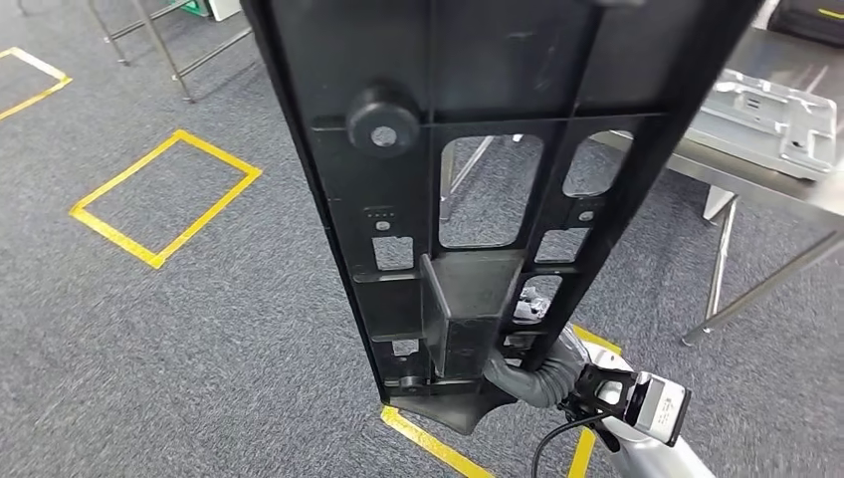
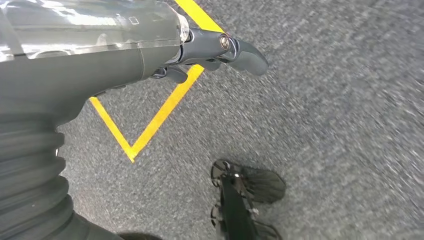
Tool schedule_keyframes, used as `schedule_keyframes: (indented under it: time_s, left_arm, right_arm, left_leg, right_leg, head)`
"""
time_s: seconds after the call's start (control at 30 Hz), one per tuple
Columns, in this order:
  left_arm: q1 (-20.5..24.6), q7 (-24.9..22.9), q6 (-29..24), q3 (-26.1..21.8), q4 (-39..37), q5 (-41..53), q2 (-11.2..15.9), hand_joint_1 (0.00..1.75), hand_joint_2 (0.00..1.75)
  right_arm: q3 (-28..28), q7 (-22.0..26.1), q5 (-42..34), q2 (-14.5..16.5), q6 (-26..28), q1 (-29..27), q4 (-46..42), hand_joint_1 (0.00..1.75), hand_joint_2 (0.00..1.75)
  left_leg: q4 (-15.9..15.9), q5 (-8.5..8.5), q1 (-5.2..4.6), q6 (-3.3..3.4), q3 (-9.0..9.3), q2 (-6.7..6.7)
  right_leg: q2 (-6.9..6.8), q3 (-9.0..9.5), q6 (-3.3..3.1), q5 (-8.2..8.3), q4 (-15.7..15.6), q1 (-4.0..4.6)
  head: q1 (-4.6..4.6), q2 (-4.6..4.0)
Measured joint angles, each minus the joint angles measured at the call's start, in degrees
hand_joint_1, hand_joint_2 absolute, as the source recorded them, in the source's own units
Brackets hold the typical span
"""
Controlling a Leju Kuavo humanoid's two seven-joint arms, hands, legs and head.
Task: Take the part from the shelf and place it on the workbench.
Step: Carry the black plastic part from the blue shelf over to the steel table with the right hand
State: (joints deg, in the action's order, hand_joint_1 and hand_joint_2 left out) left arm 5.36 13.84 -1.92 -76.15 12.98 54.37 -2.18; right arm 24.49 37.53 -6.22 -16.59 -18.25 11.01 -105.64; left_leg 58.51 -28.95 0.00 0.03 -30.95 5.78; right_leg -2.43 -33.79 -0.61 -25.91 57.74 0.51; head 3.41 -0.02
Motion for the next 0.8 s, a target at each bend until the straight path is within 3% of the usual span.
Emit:
schedule_keyframes:
  time_s: [0.03,0.1,0.17,0.2,0.23,0.27,0.33,0.4,0.47,0.5,0.57,0.63,0.7,0.73,0.8]
  left_arm:
    - [0.1,0.0,0.0,0.0,0.0,0.0,0.0,0.0,1.75]
    - [0.0,0.0,0.1,0.0,0.0,0.0,0.0,0.0,1.75]
    - [-0.3,0.0,0.1,-0.1,0.0,-0.1,0.0,0.0,1.75]
    - [-0.4,0.0,0.1,-0.2,0.0,-0.1,0.1,0.0,1.75]
    - [-0.4,0.0,0.1,-0.3,0.0,-0.1,0.1,0.0,1.75]
    - [-0.4,0.0,0.1,-0.4,0.0,-0.1,0.1,0.0,1.75]
    - [-0.3,-0.1,0.1,-0.6,0.0,-0.2,0.1,0.0,1.75]
    - [-0.2,-0.1,0.1,-0.8,0.0,-0.3,0.1,0.0,1.75]
    - [-0.2,-0.1,-0.1,-1.0,0.0,-0.3,0.1,0.0,1.75]
    - [-0.1,-0.1,-0.2,-1.0,0.0,-0.3,0.1,0.0,1.75]
    - [0.1,0.0,-0.4,-1.0,0.0,-0.4,0.1,0.0,1.75]
    - [0.0,0.1,-0.6,-1.0,0.0,-0.4,0.0,0.0,1.75]
    - [-0.2,0.1,-0.6,-1.0,0.0,-0.5,0.0,0.0,1.75]
    - [-0.2,0.1,-0.7,-1.0,0.0,-0.5,0.0,0.0,1.75]
    - [-0.1,0.1,-0.7,-1.0,0.0,-0.5,0.0,0.0,1.75]
  right_arm:
    - [0.0,0.0,0.0,0.0,0.0,0.2,0.0,1.75,1.75]
    - [0.1,0.1,0.0,-0.1,0.0,0.5,0.1,1.75,1.75]
    - [0.2,0.0,-0.1,-0.1,0.0,0.6,0.4,1.75,1.75]
    - [0.3,0.0,-0.2,-0.2,0.0,0.7,0.6,1.75,1.75]
    - [0.3,0.0,-0.3,-0.2,0.0,0.8,0.7,1.75,1.75]
    - [0.3,-0.1,-0.5,-0.2,0.0,0.9,0.9,1.75,1.75]
    - [0.4,-0.1,-0.9,-0.2,0.0,1.4,1.2,1.75,1.75]
    - [0.4,-0.2,-1.1,-0.2,-0.1,1.8,1.4,1.75,1.75]
    - [0.5,-0.3,-1.4,-0.1,0.0,2.1,1.6,1.75,1.75]
    - [0.5,-0.4,-1.6,-0.1,0.0,2.2,1.7,1.75,1.75]
    - [0.5,-0.7,-1.9,0.0,0.1,2.7,1.8,1.75,1.75]
    - [0.6,-0.9,-2.0,0.2,0.1,3.1,2.0,1.75,1.75]
    - [0.6,-1.0,-2.0,0.3,0.2,3.1,2.1,1.75,1.75]
    - [0.7,-1.0,-2.0,0.3,0.2,3.1,2.2,1.75,1.75]
    - [0.8,-1.0,-2.0,0.3,0.2,3.1,2.3,1.75,1.75]
  left_leg:
    - [1.3,-0.88,0.05,-0.27,-0.39,-1.19]
    - [7.2,-4.06,0.24,-0.68,-3.01,-4.23]
    - [14.3,-6.82,0.33,-0.94,-6.66,-5.27]
    - [15.9,-6.77,0.35,-1.04,-7.61,-5.38]
    - [15.1,-5.51,0.42,-1.12,-7.51,-5.48]
    - [12.2,-3.34,0.54,-1.19,-6.41,-5.8]
    - [4.6,0.33,0.94,-1.22,-3.19,-7.99]
    - [1.1,1.07,1.12,-0.8,-1.67,-9.72]
    - [0.8,1.06,1.0,-0.01,-1.57,-9.1]
    - [0.6,1.23,0.98,0.39,-1.5,-8.51]
    - [0.1,1.56,1.09,1.14,-1.37,-7.26]
    - [-0.1,1.55,1.01,1.5,-1.33,-5.93]
    - [0.0,1.37,0.95,1.56,-1.28,-4.51]
    - [0.0,1.25,0.94,1.52,-1.18,-3.82]
    - [0.0,0.93,0.93,1.26,-0.75,-2.58]
  right_leg:
    - [0.61,0.2,-0.26,0.19,-0.3,-0.25]
    - [1.79,0.45,-0.67,0.33,-0.7,-0.5]
    - [3.2,0.44,-0.84,0.28,-0.6,-0.53]
    - [3.97,0.46,-0.84,0.25,-0.5,-0.55]
    - [4.78,0.49,-0.77,0.21,-0.4,-0.6]
    - [5.58,0.52,-0.62,0.11,-0.2,-0.67]
    - [7.07,0.32,-0.1,-0.26,0.6,-0.75]
    - [8.32,-0.23,0.57,-0.39,1.2,-0.81]
    - [9.47,-0.68,1.28,-0.15,1.2,-0.97]
    - [9.27,-0.85,1.56,-0.25,1.3,-1.01]
    - [6.66,-2.33,2.05,-1.99,4.2,-0.94]
    - [3.55,-5.75,2.43,-5.31,11.1,-1.03]
    - [2.74,-8.53,2.71,-6.7,16.4,-1.31]
    - [2.55,-8.54,2.75,-5.92,16.4,-1.39]
    - [1.21,-5.25,2.45,-2.08,9.9,-1.3]
  head:
    - [0.0,0.0]
    - [0.0,0.0]
    - [0.0,0.0]
    - [0.0,0.0]
    - [0.0,0.0]
    - [0.0,0.0]
    - [0.0,0.0]
    - [0.0,0.0]
    - [0.0,0.0]
    - [-0.01,0.0]
    - [-0.02,0.0]
    - [-0.02,0.0]
    - [-0.02,0.0]
    - [-0.02,0.0]
    - [-0.02,0.0]
